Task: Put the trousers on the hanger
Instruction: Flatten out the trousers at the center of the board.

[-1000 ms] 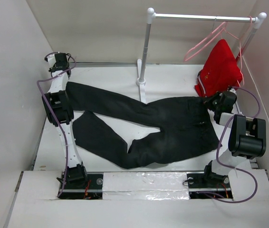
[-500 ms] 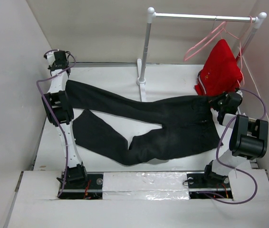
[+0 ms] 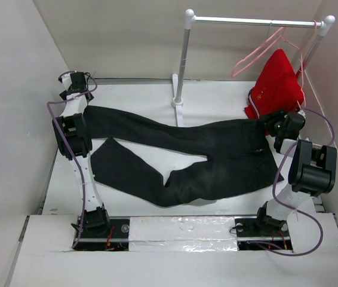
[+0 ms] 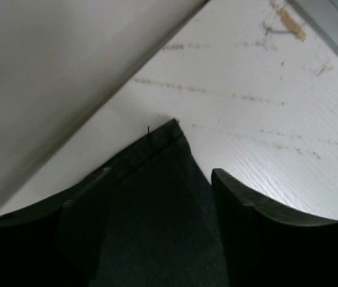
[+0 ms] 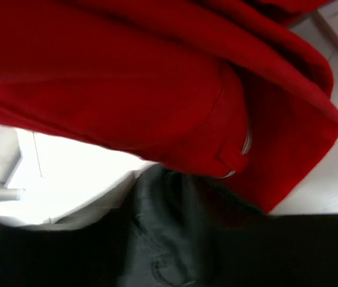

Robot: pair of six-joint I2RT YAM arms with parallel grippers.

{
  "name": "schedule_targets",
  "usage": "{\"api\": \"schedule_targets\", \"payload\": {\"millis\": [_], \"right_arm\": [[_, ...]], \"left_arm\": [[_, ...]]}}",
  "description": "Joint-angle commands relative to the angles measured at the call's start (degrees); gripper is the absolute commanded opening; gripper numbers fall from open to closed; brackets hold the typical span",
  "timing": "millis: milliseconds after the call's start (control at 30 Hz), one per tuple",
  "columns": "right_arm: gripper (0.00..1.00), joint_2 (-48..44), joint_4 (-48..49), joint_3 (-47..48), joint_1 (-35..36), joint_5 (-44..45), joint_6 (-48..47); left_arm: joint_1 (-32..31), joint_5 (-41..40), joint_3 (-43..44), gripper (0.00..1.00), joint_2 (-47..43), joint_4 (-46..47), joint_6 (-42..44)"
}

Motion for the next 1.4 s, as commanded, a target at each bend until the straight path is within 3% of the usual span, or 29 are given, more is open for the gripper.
{"api": "schedule_targets", "payload": {"millis": [0,33,133,267,300,367,400,467,500,533,600,633,800,867,900,967,1100,1200,1367], "right_arm": [[0.58,-2.81,3.45,0.06,0.90,-1.39,-0.87],[0.68,-4.90,3.36,-1.17,1.42,-1.92,-0.87],[0.80,-9.21,2.75,-3.02,3.71,-3.85,-0.87],[0.79,-18.79,-0.24,-5.39,10.03,-3.51,-2.62],[0.78,-22.64,-2.59,-5.84,13.35,-2.29,-4.02],[0.68,-26.26,-3.58,-6.98,16.97,-1.05,-4.73],[0.62,-29.24,-3.50,-8.46,18.64,-0.70,-5.17],[0.33,-31.89,-4.02,-9.53,24.09,-0.34,-5.88],[0.18,-33.12,-5.42,-9.88,25.93,0.01,-7.27],[0.02,-35.40,-6.91,-9.80,28.91,0.01,-8.42],[0.00,-37.87,-10.94,-9.71,31.13,0.88,-11.74],[0.00,-40.32,-12.36,-9.88,31.92,1.15,-12.64],[0.00,-45.70,-14.57,-12.87,35.43,0.02,-15.72],[0.02,-45.36,-14.22,-13.31,36.84,-1.04,-17.04],[0.04,-44.74,-15.35,-12.79,37.46,-2.09,-18.87],[0.06,-43.51,-17.99,-10.77,38.08,-3.06,-20.37],[0.08,-43.24,-16.25,-11.46,38.61,-4.03,-20.65],[0.10,-43.68,-15.10,-12.17,39.13,-3.33,-20.65],[0.11,-44.74,-15.19,-12.87,39.13,-4.12,-20.47]], "left_arm": [[-0.87,-0.21,-5.60,0.66,-9.12,3.27,0.18],[-0.87,-0.04,-6.67,0.70,-10.63,3.45,0.10],[-1.49,0.58,-10.89,0.70,-16.76,4.06,-0.69],[-3.50,1.63,-18.62,0.69,-27.05,4.68,-2.62],[-4.47,1.81,-24.03,0.62,-29.78,5.72,-3.50],[-5.61,3.12,-30.99,0.55,-38.39,7.74,-7.19],[-6.32,3.56,-39.12,0.46,-41.72,9.84,-8.85],[-9.56,3.83,-48.82,0.34,-52.00,13.54,-13.34],[-10.71,2.87,-58.10,0.20,-55.69,17.65,-14.40],[-12.54,2.25,-61.93,0.13,-61.99,18.73,-15.45],[-12.56,1.63,-71.92,0.00,-69.74,18.92,-18.87],[-12.56,1.54,-74.60,0.00,-72.23,18.31,-20.19],[-12.56,5.58,-86.91,0.03,-81.65,14.72,-22.40],[-12.56,5.24,-87.98,0.15,-83.32,10.50,-24.24],[-12.56,3.93,-89.38,0.32,-84.29,7.00,-26.77],[-12.56,1.64,-90.35,0.48,-87.97,3.91,-29.33],[-11.25,-4.95,-89.74,0.63,-95.09,-7.41,-33.74],[-12.99,-6.99,-89.91,0.64,-97.83,-11.05,-36.55],[-12.39,-6.19,-89.31,0.64,-91.60,-12.89,-39.10]]}}
